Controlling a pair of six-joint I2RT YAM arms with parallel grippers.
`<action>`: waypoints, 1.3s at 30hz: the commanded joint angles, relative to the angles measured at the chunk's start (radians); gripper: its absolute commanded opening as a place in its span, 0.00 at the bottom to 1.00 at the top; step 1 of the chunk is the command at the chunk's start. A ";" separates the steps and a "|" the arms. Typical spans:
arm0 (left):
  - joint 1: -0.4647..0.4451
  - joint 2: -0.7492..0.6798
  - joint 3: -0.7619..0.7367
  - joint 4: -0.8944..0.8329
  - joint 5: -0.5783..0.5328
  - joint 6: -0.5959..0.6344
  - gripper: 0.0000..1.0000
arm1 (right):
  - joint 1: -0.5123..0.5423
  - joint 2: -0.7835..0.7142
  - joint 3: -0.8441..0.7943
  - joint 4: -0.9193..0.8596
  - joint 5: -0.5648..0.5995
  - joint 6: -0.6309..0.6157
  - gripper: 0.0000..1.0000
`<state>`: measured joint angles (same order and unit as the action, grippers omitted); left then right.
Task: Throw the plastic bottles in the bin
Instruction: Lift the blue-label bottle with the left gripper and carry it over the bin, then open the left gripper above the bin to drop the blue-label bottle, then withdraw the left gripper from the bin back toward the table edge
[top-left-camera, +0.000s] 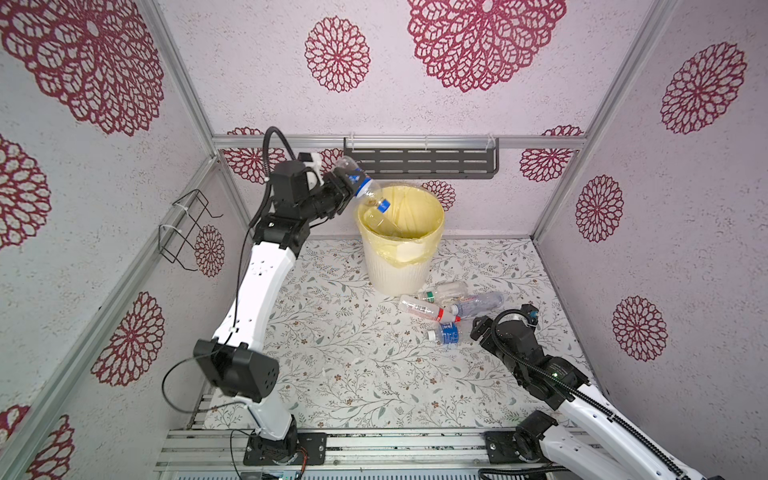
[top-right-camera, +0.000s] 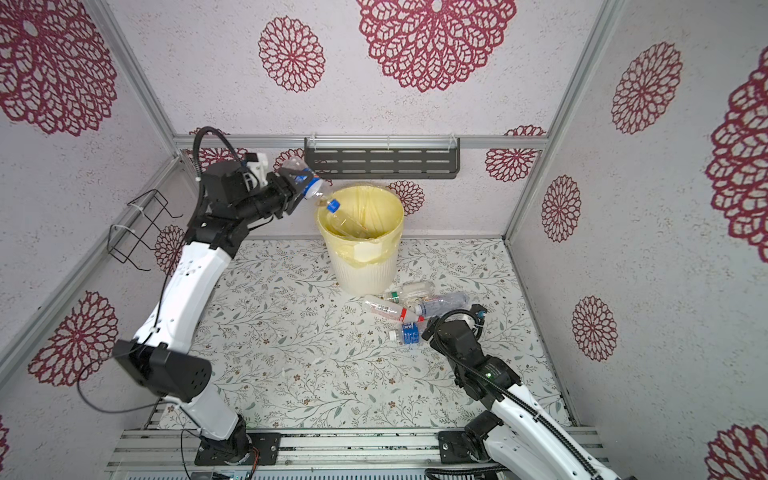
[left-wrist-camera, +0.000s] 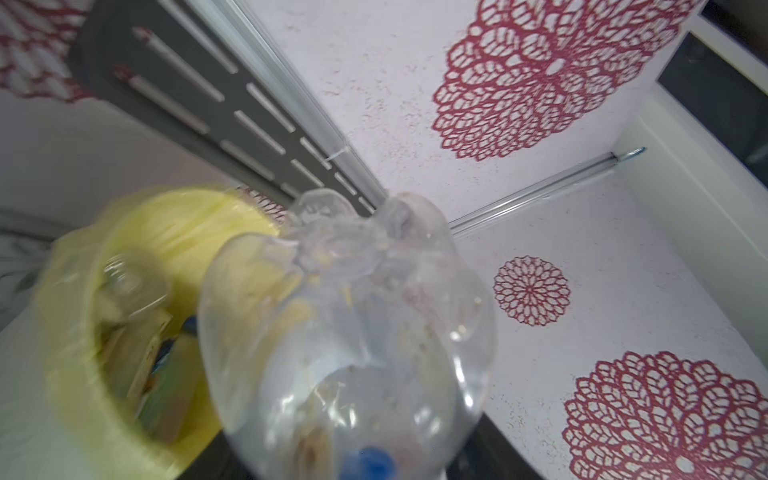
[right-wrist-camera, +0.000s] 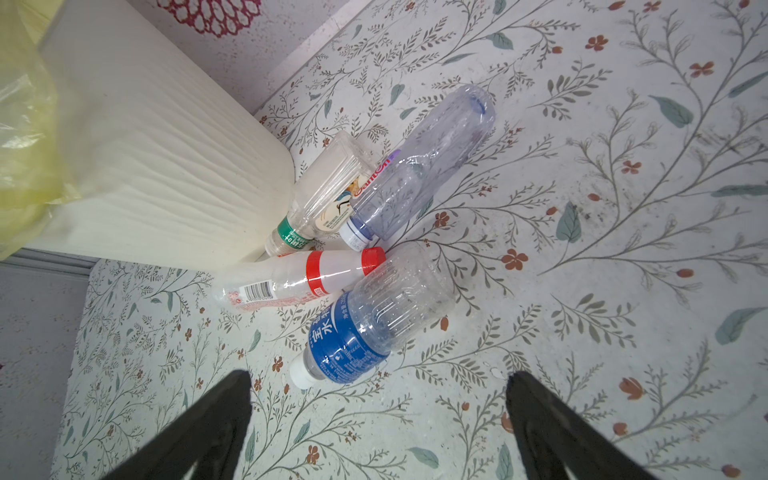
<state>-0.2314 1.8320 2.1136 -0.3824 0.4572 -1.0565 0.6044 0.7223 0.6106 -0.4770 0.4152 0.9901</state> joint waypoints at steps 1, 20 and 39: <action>-0.008 0.115 0.163 -0.122 -0.030 0.021 0.98 | -0.006 -0.029 0.009 -0.035 0.026 0.036 0.99; 0.015 -0.221 -0.051 -0.156 0.072 0.117 0.97 | -0.006 -0.108 -0.039 -0.060 0.000 0.081 0.99; 0.148 -0.519 -0.532 -0.166 0.124 0.184 0.97 | -0.005 -0.035 -0.010 -0.142 -0.067 0.199 0.99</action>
<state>-0.0902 1.3396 1.6146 -0.5549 0.5537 -0.9081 0.6018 0.6823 0.5697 -0.5770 0.3553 1.1316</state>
